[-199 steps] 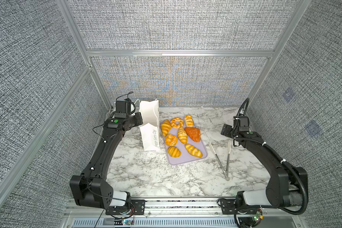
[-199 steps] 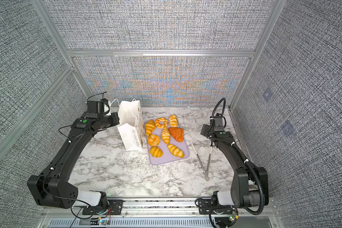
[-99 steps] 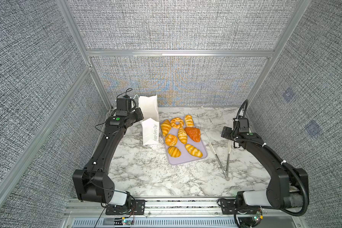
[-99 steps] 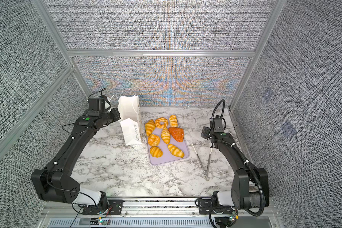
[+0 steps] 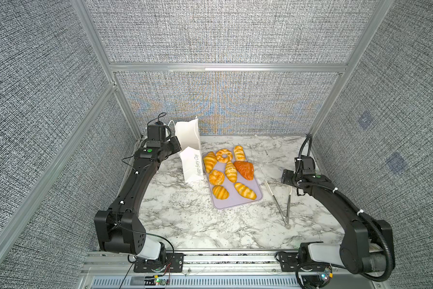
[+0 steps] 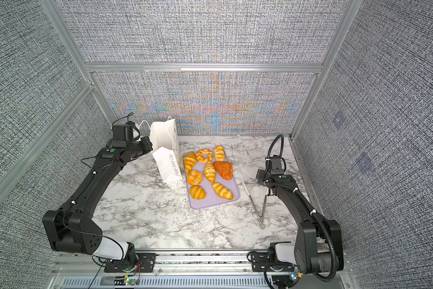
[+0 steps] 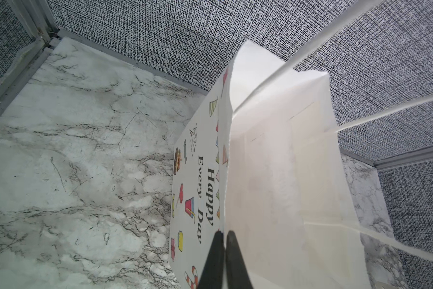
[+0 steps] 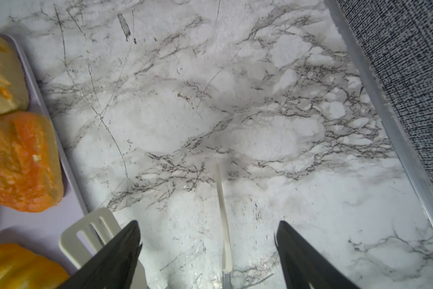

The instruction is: Place the fake bread into the paper bag

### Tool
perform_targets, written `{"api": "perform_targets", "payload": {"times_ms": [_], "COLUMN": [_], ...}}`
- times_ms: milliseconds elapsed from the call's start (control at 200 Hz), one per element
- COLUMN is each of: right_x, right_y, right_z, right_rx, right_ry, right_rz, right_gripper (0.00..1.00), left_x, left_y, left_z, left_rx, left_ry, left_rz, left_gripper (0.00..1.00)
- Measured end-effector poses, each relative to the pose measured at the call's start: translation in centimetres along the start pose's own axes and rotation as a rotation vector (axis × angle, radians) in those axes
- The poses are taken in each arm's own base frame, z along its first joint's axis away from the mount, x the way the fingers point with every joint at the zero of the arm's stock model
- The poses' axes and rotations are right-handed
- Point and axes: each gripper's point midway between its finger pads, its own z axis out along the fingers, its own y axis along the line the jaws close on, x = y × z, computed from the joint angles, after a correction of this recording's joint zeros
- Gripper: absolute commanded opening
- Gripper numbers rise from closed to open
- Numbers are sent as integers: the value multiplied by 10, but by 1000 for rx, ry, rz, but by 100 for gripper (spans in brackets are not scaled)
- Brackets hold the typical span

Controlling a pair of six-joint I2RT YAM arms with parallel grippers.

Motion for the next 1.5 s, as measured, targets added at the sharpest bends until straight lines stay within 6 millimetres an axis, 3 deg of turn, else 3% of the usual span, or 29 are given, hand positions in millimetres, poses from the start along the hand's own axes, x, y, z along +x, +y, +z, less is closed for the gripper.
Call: {"api": "perform_targets", "payload": {"times_ms": [315,475,750,1051,1276,1501], "right_x": [41,64,88,109,116,121], "right_y": [-5,-6,-11,-9,-8,-5], "right_z": [3,3,3,12,19,24], "right_rx": [2,7,20,9,4,-6], "right_ry": [88,130,167,237,257,277], "right_rz": [44,59,99,114,116,114], "right_gripper": [73,65,53,45,33,12], "left_x": [2,3,0,-4,-1,2], "left_y": [1,1,2,3,1,-3], "left_z": [-6,-13,-33,-65,-88,-104], "left_rx": [3,4,6,-1,-1,3], "left_ry": [-8,-16,-77,-177,-239,-301], "left_rz": [5,13,31,71,91,103], "left_gripper": [53,66,75,99,99,99]}}
